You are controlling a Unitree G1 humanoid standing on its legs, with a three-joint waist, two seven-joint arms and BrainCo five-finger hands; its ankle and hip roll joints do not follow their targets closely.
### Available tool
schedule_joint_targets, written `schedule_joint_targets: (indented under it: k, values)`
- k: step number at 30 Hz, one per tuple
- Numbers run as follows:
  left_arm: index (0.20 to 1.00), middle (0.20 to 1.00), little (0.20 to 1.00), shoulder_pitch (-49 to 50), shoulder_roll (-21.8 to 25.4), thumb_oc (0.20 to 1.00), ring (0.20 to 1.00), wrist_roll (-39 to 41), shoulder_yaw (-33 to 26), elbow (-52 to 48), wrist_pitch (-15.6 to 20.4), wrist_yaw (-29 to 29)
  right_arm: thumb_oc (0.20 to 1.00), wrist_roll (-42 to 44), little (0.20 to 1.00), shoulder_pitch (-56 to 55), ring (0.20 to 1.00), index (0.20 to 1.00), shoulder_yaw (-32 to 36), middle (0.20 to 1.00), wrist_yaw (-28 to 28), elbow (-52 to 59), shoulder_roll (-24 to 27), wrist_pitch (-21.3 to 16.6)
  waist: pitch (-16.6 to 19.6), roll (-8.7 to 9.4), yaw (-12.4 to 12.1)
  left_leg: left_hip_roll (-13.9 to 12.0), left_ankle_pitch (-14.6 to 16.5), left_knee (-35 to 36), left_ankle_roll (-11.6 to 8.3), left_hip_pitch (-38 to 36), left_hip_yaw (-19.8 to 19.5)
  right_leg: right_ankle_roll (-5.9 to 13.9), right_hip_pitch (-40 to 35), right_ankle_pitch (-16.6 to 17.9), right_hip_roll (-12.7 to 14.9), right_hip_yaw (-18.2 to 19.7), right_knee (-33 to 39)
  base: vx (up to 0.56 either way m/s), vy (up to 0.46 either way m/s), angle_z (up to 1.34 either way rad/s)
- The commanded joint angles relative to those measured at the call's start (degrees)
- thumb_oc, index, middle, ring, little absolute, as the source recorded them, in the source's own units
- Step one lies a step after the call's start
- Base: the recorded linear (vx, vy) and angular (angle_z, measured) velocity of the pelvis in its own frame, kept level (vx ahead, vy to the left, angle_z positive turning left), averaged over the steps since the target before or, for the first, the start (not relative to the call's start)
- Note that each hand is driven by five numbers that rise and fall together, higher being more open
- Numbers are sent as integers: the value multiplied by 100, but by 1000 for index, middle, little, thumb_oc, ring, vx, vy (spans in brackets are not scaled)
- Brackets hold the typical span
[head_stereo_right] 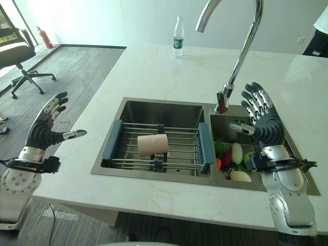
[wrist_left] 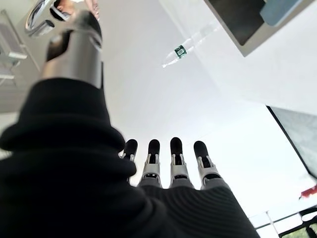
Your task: Place the dishes in the dishwasher.
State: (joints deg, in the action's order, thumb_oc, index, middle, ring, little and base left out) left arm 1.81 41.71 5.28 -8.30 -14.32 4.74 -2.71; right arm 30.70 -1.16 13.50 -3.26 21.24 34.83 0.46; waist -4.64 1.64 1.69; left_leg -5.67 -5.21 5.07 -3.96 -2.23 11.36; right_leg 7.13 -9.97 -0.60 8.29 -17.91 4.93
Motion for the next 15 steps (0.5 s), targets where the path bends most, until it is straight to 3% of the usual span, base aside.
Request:
schedule_joint_targets:
  k: [1,4,9,15]
  values:
    - [1000,1000,1000,-623,92,1000,1000,-401,182,212,-156,16,1000,-40,1000,357,1000,1000,83,1000,47,92,304,-254,158,-193,68,-848,278,-7,-502,-423,301,375,97,103,388,-243,7,0,0,0]
    - [1000,1000,1000,-813,190,1000,1000,-564,427,490,-702,-23,1000,-37,1000,363,1000,1000,63,1000,-55,10,334,-298,179,-228,147,-860,280,-7,-511,-454,370,396,107,110,395,-207,7,-4,3,-4]
    - [1000,1000,1000,-1169,336,1000,1000,-957,675,894,-819,-21,1000,-10,1000,418,1000,1000,68,1000,-171,-64,371,-186,219,-266,294,-869,307,-7,-511,-531,498,415,117,106,386,-114,7,6,2,-15]
    - [1000,1000,1000,-1629,590,1000,1000,-1255,1083,1089,-1300,664,1000,-34,1000,471,1000,1000,30,1000,-348,-117,444,-107,232,-311,472,-897,322,-7,-512,-609,672,420,148,112,345,25,7,9,3,-15]
